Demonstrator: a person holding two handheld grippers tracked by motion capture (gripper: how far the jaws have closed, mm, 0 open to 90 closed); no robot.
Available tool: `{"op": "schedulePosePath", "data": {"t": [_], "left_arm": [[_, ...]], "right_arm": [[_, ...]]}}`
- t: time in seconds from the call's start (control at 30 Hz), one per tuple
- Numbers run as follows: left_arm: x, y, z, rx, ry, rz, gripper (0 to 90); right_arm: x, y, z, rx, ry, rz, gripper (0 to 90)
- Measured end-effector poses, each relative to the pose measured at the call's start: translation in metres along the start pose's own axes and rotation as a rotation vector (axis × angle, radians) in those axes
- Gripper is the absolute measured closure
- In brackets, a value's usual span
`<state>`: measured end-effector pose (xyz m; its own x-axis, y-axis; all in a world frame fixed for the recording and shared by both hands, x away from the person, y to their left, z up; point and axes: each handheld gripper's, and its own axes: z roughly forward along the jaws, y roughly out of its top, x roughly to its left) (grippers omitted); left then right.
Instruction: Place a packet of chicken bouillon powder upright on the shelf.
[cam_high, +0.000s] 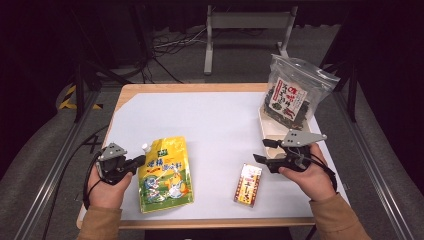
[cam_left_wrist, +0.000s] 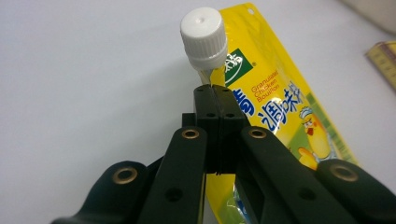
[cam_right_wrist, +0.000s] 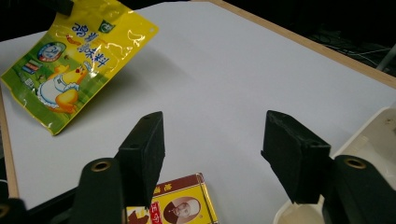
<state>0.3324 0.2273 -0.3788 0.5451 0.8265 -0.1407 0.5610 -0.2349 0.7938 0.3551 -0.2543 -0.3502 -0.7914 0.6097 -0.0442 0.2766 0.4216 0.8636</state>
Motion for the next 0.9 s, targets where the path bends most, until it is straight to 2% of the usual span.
{"op": "schedulePosePath", "data": {"t": [0.23,0.4,0.6,0.67,0.83,0.9], "left_arm": [[-0.013,0.011,-0.017,-0.068,-0.068,0.082,90.0],[-0.020,0.016,-0.025,-0.118,-0.132,0.143,90.0],[-0.024,0.017,-0.028,-0.153,-0.179,0.179,90.0],[-0.025,0.018,-0.029,-0.166,-0.196,0.206,90.0],[-0.027,0.019,-0.030,-0.188,-0.221,0.227,90.0],[-0.028,0.019,-0.031,-0.196,-0.233,0.240,90.0]], "right_arm": [[0.005,0.002,0.001,0.013,0.032,-0.022,43.9],[0.009,0.004,0.004,0.016,0.051,-0.032,45.3],[0.016,0.007,0.009,0.022,0.081,-0.042,45.7],[0.019,0.008,0.013,0.025,0.098,-0.045,45.5],[0.027,0.014,0.022,0.025,0.135,-0.054,44.8],[0.033,0.019,0.028,0.026,0.164,-0.061,44.2]]}}
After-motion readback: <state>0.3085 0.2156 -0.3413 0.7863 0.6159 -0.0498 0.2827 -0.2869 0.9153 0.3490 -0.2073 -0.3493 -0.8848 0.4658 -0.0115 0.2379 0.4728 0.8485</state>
